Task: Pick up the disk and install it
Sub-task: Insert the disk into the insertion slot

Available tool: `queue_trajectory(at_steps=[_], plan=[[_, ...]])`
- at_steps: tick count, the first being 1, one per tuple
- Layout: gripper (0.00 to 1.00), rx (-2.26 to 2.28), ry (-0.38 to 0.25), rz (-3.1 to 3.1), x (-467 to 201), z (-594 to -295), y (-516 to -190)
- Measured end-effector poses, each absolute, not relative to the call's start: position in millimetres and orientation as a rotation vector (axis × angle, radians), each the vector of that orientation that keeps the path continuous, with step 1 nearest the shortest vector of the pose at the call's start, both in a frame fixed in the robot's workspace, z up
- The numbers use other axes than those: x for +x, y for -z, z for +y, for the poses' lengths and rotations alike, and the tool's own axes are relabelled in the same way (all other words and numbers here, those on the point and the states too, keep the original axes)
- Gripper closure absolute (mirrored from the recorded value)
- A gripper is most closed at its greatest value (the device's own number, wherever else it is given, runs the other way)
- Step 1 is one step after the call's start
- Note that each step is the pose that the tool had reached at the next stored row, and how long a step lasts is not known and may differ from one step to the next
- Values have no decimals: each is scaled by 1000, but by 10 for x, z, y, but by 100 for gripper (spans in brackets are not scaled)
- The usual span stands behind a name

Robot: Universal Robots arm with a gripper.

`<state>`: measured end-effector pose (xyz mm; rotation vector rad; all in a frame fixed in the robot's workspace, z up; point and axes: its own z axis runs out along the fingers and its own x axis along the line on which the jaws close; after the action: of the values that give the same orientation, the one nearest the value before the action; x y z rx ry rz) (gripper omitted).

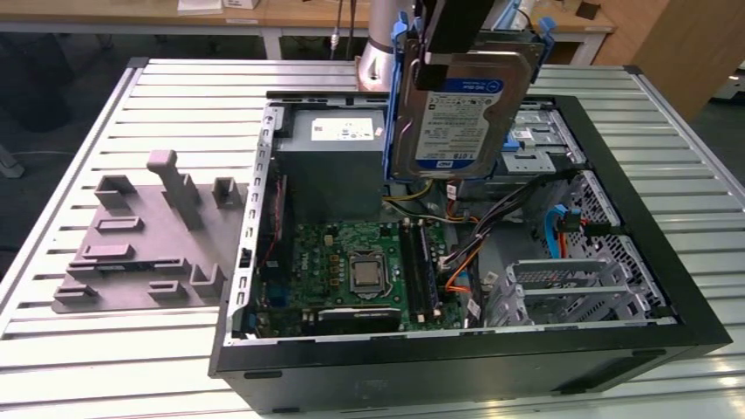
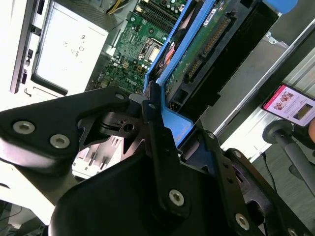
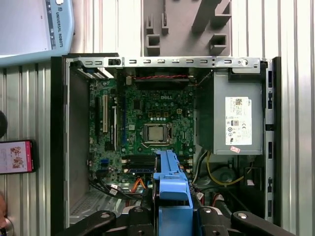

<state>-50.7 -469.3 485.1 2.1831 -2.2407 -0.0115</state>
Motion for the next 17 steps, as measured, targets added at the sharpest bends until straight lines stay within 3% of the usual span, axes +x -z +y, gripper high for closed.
queue_trajectory(at_steps=[17], plan=[[64, 2185, 7, -2244, -508, -4811, -4841]])
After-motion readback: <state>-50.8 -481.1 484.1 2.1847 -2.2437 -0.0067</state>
